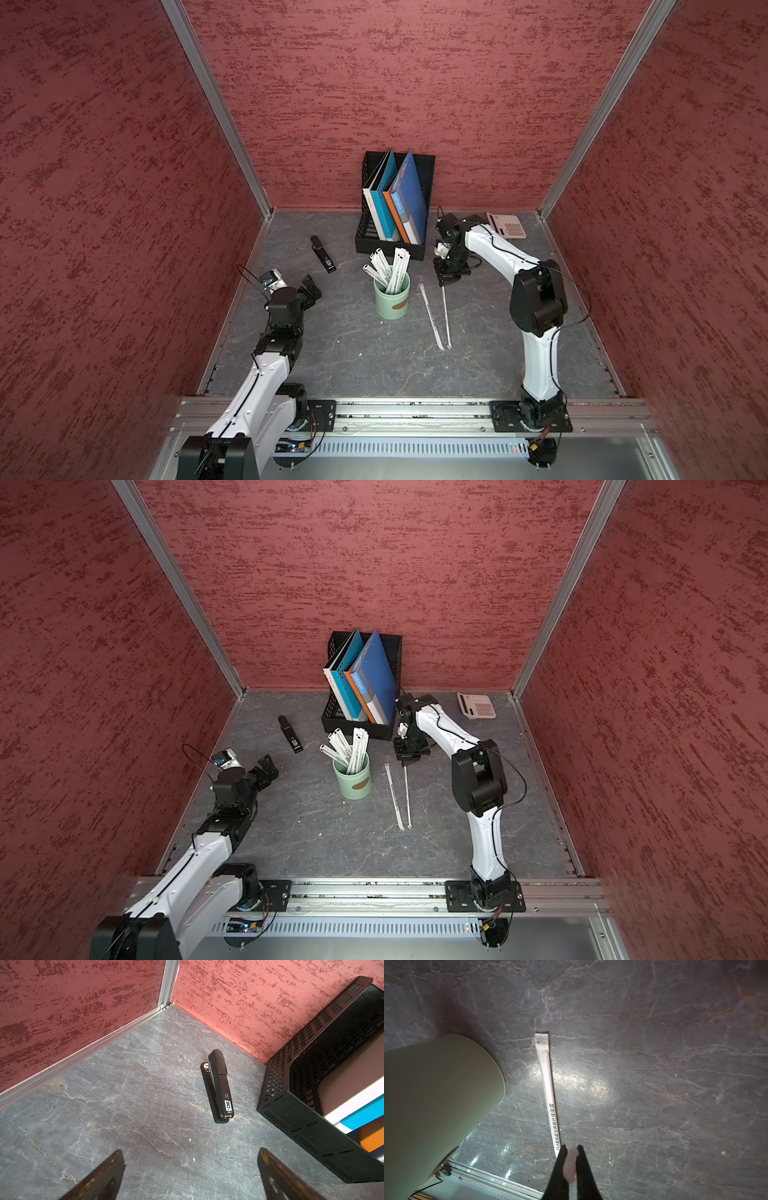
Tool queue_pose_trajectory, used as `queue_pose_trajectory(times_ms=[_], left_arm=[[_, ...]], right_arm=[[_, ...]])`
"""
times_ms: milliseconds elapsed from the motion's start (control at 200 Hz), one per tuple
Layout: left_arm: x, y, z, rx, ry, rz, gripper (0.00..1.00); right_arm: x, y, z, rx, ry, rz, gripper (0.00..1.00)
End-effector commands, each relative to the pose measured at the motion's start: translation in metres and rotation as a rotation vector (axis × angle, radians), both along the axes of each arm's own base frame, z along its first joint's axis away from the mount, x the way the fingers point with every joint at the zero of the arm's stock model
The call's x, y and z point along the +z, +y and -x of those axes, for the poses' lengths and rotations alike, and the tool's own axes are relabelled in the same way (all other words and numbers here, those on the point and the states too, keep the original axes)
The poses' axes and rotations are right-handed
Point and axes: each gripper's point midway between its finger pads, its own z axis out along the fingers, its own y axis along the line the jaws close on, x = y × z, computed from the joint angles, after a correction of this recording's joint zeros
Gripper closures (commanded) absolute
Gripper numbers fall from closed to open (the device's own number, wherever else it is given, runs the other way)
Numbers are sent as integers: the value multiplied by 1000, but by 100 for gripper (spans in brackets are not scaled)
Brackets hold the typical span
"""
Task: Take the straws out of the storage container
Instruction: Place the straw at the center of the board.
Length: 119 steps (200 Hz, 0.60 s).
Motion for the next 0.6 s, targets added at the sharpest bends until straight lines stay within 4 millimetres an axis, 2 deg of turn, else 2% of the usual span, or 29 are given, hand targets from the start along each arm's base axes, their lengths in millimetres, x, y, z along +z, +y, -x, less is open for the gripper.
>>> queue_pose_trajectory(times_ms=[0, 391, 496, 591], left_arm=[[11, 4, -3, 18, -24, 0, 1], [11, 4, -3, 19, -21, 0, 0], [10, 4, -3, 19, -19, 0, 1], [10, 4, -3, 18, -17, -1, 0]], right_arm=[[-13, 3, -7, -4, 7, -25, 90], [-20, 1, -10, -37, 7, -20, 87], [-6, -3, -10, -67, -57, -25, 87], [24, 1, -10, -78, -192, -86, 83]])
